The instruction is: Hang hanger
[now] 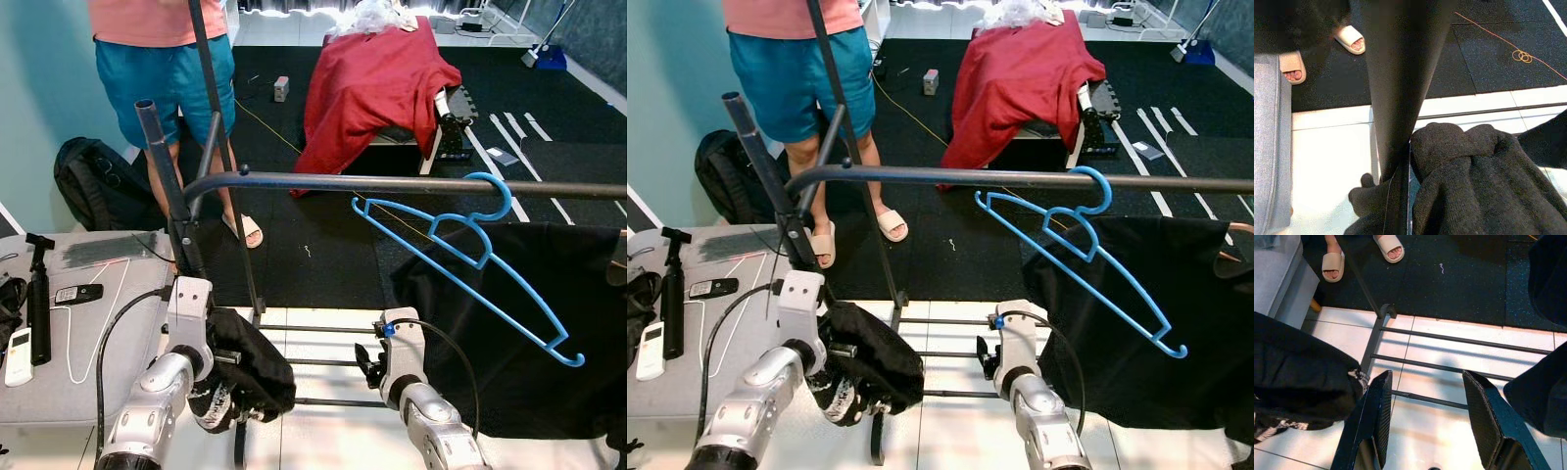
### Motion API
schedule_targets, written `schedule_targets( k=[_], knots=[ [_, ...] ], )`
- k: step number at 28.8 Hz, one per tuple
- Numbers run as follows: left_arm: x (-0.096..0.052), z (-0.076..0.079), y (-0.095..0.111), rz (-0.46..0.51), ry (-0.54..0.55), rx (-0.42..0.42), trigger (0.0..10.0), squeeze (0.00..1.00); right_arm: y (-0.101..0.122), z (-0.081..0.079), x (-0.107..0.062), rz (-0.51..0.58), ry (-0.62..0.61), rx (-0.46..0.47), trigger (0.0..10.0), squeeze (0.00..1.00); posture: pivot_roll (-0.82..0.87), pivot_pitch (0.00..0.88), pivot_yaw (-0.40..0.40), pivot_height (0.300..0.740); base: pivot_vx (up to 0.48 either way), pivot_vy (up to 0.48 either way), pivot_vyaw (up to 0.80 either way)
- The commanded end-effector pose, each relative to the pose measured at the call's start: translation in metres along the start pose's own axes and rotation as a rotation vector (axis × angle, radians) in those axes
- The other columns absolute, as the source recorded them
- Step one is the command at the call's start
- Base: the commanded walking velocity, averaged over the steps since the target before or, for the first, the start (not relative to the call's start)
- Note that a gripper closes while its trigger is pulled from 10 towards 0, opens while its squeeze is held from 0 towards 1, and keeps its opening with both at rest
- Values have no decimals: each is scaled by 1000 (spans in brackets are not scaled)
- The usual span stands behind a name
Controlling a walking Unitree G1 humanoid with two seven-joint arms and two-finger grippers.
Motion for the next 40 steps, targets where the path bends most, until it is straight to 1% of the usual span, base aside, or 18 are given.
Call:
schedule_targets(
  k=[1, 5, 12, 22, 26, 33, 40],
  knots=[
    [-1, -1, 5, 20, 3, -17, 10000, 0, 2, 1, -1, 5, -1, 16, 10000, 0, -93, 148, -3, 740, -255, 0, 0],
    [1, 3, 7, 26, -14, -22, 10000, 0, 5, 0, 1, 10, 2, 16, 10000, 0, -93, 148, 0, 740, -344, 0, 0],
    [1, 3, 7, 26, -20, -19, 10000, 0, 6, -1, 1, 9, 7, 18, 10000, 0, -89, 148, 3, 740, -348, 0, 0],
    [2, 4, 7, 20, -35, 6, 10000, 0, 6, -2, 2, 8, 7, 27, 10000, 0, -89, 146, 9, 740, 0, 0, 0],
    [4, 7, 8, 18, -60, 24, 10000, 0, 5, -3, 2, 4, 5, 42, 10000, 0, -86, 141, 12, 740, 0, 0, 0],
    [5, 8, 10, 21, -70, 32, 10000, 0, 7, -3, 2, 17, 3, 36, 10000, 0, -87, 137, 14, 740, 0, 0, 0],
    [11, 15, 13, 22, -97, 38, 10000, 0, 9, -1, 2, 21, -3, 42, 10000, 0, -93, 122, 19, 740, 0, 0, 0]
  ],
)
Point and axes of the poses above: a point about 5 cm out from each wrist's last joint towards the gripper, its own x axis pointing out of the wrist towards the gripper, its own y axis along the axis of the wrist's last joint, z = x × y, the point moved 1 cm from there along x, pointing out of the wrist towards the gripper, and after that the axes turned 7 degrees about x, right-handed, at the moved point
